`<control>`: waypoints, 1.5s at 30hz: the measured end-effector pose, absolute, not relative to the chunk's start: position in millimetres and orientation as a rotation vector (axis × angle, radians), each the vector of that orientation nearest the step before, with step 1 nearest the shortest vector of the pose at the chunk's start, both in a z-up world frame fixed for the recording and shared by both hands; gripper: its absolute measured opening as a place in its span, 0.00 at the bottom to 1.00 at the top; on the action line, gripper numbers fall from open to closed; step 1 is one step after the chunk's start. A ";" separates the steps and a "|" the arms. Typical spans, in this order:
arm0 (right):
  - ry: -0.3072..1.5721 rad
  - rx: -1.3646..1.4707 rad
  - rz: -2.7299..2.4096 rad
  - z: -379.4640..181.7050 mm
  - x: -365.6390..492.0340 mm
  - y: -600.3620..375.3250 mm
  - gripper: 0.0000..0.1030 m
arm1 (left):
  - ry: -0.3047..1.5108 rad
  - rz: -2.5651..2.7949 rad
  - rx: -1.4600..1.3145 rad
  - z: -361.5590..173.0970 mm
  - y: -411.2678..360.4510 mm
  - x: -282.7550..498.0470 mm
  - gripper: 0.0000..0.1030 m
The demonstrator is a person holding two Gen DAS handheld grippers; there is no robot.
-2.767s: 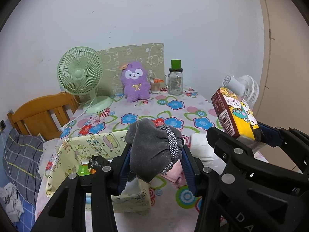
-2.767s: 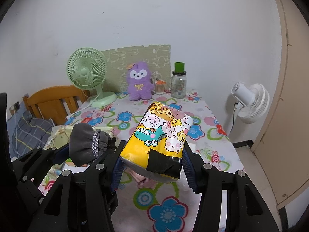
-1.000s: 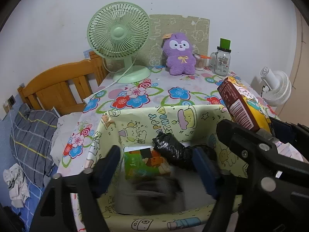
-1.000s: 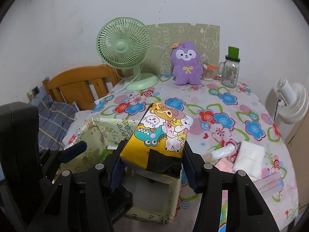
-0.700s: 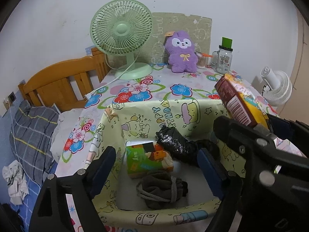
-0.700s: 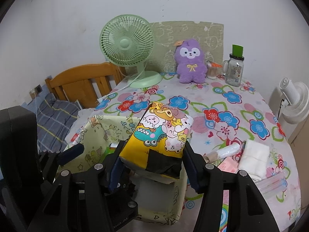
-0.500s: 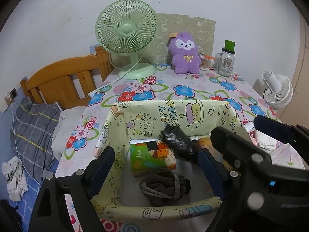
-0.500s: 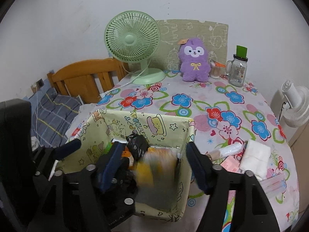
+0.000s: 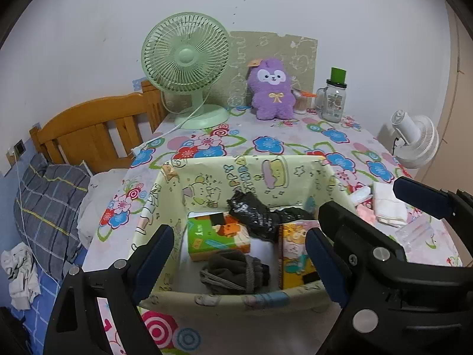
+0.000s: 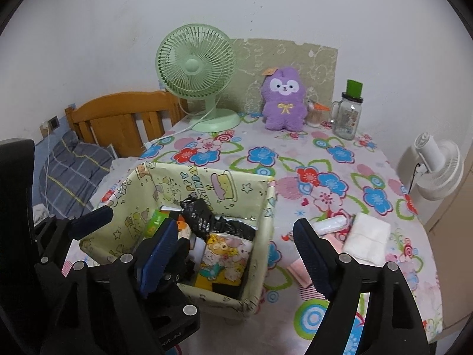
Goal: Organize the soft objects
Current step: 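Lower the glove and pouch into the fabric box and open both tools, then withdraw both tools from the box back over the table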
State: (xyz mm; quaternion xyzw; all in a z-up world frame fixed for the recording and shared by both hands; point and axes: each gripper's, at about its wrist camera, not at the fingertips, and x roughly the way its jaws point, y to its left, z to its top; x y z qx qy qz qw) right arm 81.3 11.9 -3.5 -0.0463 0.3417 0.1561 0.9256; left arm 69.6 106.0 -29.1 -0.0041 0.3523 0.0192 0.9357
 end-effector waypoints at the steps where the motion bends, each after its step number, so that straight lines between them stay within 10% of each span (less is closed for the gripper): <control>1: 0.696 -0.095 0.316 -2.3 79.7 9.4 0.81 | 0.717 0.037 -0.007 -28.3 104.2 68.2 0.89; 45: 0.613 -0.028 0.270 19.4 38.9 -101.1 0.89 | 0.632 -0.006 0.029 -2.3 2.6 29.1 0.98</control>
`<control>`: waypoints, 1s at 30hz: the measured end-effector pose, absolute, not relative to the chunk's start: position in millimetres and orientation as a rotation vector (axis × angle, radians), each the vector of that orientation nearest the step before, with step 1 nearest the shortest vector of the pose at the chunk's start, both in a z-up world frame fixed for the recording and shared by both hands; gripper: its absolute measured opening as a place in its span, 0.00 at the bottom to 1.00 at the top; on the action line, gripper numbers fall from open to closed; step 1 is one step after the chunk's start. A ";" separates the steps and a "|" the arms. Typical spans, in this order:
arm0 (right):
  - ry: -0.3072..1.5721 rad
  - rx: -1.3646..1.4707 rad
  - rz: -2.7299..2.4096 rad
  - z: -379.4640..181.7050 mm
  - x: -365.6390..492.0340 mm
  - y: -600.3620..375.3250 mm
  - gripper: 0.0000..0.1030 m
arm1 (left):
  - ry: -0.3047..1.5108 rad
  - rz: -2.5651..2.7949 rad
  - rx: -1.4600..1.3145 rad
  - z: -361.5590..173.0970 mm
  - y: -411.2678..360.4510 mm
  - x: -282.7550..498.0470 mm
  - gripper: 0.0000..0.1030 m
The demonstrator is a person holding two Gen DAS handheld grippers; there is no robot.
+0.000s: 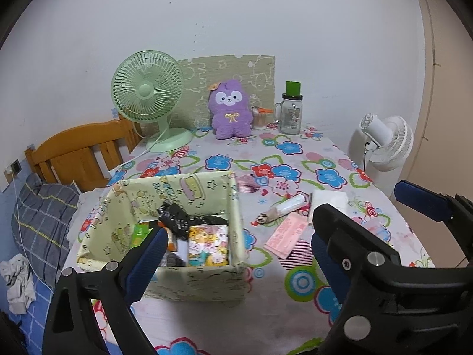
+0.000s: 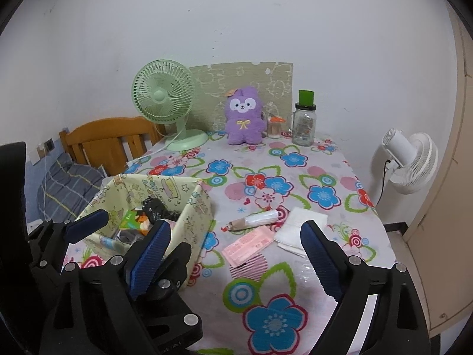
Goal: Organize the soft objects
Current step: 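Withdraw both tools from the box back over the table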
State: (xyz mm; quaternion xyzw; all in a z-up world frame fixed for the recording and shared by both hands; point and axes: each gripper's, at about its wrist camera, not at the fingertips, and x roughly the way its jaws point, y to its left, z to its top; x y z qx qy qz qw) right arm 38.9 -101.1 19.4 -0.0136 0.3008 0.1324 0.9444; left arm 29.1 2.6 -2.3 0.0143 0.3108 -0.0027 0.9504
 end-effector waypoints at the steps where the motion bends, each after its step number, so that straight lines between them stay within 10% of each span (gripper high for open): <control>1: 0.614 -0.027 0.267 18.9 38.7 -102.6 0.89 | 0.630 -0.009 0.029 -3.0 -0.4 28.8 0.99; 30: 0.680 -0.013 0.149 -35.0 51.0 -178.0 0.89 | 0.710 -0.138 0.070 -54.7 -77.8 52.9 0.99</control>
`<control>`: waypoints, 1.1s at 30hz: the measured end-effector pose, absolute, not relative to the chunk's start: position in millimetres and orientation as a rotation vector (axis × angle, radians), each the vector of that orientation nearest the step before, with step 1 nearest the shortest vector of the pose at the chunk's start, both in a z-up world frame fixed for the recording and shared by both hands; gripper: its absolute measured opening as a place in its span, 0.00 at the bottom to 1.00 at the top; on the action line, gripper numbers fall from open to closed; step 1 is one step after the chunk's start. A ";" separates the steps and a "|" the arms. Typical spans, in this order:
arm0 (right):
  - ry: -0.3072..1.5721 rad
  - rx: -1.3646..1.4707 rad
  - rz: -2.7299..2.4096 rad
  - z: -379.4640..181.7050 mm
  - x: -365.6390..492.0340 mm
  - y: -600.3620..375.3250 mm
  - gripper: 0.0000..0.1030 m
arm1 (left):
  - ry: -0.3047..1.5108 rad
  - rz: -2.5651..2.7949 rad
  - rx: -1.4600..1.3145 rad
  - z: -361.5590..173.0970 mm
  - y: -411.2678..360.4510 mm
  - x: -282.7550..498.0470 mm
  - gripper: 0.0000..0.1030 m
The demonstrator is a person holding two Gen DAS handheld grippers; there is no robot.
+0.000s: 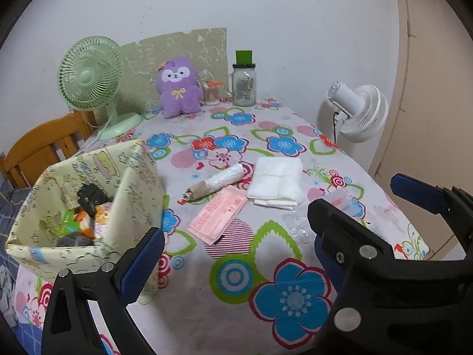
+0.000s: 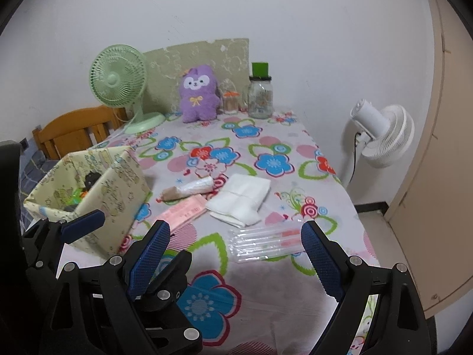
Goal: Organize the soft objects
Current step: 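Withdraw both tools from the box back over the table, then reach the right tool to the clear tube pack while the left tool reaches the pink packet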
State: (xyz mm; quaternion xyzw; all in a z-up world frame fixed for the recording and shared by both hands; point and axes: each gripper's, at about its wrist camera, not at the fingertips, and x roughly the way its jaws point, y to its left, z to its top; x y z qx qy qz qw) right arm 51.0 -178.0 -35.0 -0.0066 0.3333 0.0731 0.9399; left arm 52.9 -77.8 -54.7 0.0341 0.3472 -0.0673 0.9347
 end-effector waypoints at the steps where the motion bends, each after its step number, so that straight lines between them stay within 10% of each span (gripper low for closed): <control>1: 0.689 -0.010 0.145 -38.1 53.7 -180.2 0.90 | 0.715 -0.141 0.072 -57.1 -80.0 55.5 0.99; 33: 0.967 0.171 0.006 -99.5 126.3 -217.0 0.89 | 0.810 -0.085 0.161 -108.8 -98.6 131.5 0.99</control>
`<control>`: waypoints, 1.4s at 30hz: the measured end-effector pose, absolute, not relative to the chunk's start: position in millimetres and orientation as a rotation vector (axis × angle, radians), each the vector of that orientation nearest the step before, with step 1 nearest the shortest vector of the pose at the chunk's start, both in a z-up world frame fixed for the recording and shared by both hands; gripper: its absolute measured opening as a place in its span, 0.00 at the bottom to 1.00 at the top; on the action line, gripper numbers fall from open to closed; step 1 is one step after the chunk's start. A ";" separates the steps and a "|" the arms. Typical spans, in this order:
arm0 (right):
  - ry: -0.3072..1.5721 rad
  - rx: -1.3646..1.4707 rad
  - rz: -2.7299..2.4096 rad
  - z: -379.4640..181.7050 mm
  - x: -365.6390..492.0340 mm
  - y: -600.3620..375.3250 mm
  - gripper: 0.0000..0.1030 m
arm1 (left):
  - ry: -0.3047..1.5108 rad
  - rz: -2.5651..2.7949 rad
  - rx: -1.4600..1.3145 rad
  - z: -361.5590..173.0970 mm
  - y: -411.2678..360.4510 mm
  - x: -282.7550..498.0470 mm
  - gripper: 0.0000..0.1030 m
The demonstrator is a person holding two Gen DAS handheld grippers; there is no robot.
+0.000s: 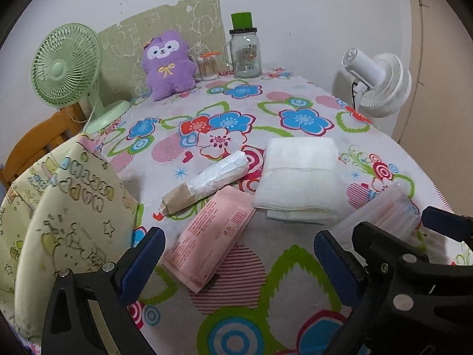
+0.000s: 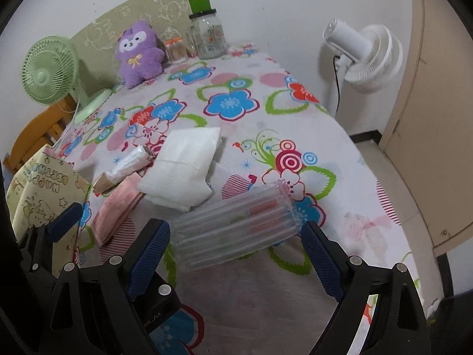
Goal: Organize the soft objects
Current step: 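Reach the right tool to the clear tube pack while the left tool reaches the pink packet, then close the right tool on the clear tube pack while the left tool grasps the pink packet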
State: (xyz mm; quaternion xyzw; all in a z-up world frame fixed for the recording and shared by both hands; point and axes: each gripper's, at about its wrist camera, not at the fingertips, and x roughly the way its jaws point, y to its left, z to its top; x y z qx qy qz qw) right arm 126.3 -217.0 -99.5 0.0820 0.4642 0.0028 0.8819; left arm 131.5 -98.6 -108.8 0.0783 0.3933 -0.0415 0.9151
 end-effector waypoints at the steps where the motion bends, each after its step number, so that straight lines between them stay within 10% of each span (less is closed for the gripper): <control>1: 0.972 0.170 0.004 -100.9 128.4 -216.9 0.89 | 0.816 -0.085 0.162 -110.6 -98.9 133.6 0.99; 14: 0.970 0.146 -0.026 -113.0 154.7 -216.0 0.80 | 0.906 -0.099 0.099 -124.5 -92.5 158.1 0.97; 25: 0.935 0.091 -0.035 -111.9 153.2 -209.0 0.32 | 0.893 -0.241 0.099 -121.5 -100.9 149.8 0.42; 42: 0.877 0.067 0.016 -96.5 132.8 -195.5 0.17 | 0.875 -0.234 0.085 -112.5 -101.3 128.6 0.36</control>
